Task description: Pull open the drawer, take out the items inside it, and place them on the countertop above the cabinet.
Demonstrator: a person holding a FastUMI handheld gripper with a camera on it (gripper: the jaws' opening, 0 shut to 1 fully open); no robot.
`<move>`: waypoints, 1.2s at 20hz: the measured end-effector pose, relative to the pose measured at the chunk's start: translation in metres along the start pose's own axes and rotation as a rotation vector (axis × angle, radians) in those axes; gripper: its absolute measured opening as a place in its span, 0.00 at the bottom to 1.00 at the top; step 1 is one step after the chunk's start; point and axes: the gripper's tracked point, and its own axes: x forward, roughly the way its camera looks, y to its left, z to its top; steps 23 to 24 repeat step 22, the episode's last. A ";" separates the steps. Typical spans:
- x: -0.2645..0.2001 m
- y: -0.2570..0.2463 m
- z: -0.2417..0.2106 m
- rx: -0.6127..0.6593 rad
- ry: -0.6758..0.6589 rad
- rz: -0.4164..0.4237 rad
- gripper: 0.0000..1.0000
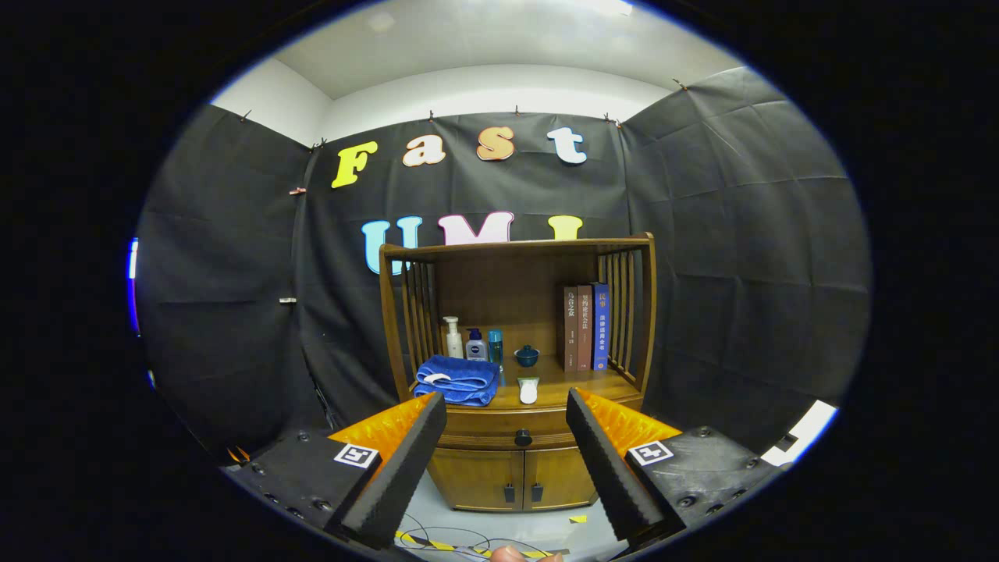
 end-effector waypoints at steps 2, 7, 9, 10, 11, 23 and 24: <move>-0.003 -0.001 0.005 0.001 -0.018 -0.014 1.00; -0.001 -0.003 -0.004 0.017 0.003 -0.037 1.00; -0.002 -0.007 -0.005 -0.013 -0.002 -0.051 1.00; -0.002 -0.007 -0.004 -0.029 -0.006 -0.060 1.00; -0.003 -0.004 -0.004 -0.040 -0.005 -0.063 1.00; -0.002 0.009 0.000 -0.047 -0.008 -0.048 1.00; -0.002 0.009 0.000 -0.047 -0.008 -0.048 1.00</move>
